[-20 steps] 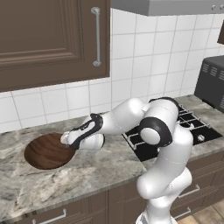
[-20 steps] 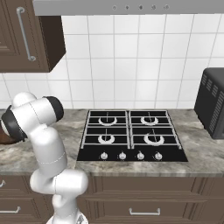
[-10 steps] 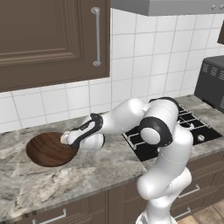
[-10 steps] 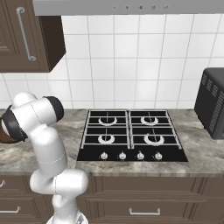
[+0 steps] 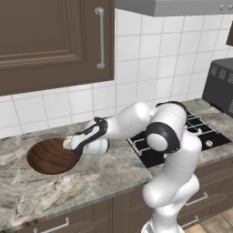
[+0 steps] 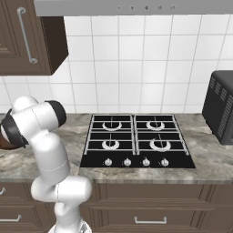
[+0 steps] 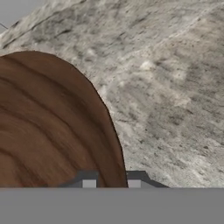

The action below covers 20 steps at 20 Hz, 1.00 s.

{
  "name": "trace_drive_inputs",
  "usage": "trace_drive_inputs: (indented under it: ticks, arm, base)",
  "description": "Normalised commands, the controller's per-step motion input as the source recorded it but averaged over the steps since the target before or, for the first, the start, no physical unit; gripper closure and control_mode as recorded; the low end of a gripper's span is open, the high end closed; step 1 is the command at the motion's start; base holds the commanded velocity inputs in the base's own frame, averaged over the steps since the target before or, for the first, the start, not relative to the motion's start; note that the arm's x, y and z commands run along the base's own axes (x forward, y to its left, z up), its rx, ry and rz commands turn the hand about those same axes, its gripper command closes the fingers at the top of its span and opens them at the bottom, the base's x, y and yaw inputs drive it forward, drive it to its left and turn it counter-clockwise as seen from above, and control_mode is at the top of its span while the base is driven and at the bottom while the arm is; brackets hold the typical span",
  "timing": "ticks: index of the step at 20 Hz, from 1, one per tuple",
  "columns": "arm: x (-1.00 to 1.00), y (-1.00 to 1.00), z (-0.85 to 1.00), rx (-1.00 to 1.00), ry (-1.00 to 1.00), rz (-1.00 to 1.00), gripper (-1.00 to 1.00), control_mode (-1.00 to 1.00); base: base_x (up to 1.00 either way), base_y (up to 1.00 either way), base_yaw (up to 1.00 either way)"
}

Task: Pick the cup and bowl from the counter and place them on the counter next to the sink.

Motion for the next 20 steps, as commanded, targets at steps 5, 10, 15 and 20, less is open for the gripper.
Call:
trace_drive_inputs:
  ticks: [5,10,15,20]
  arm:
    - [-0.01,-0.37,0.02,0.01,0.04,-0.04,1.0,-1.0]
    - [-0.17,-0.39,0.14,0.06,0.01,-0.03,1.0,-1.0]
    - [-0.25,-0.5,0.19,0.13,0.03,-0.07,1.0,-1.0]
    - [-0.16,-0.58,0.11,0.17,0.05,-0.11,1.0,-1.0]
  base:
    - [0.0,0.0,0.0]
    - [0.0,0.0,0.0]
    - [0.0,0.0,0.0]
    - [0.0,0.0,0.0]
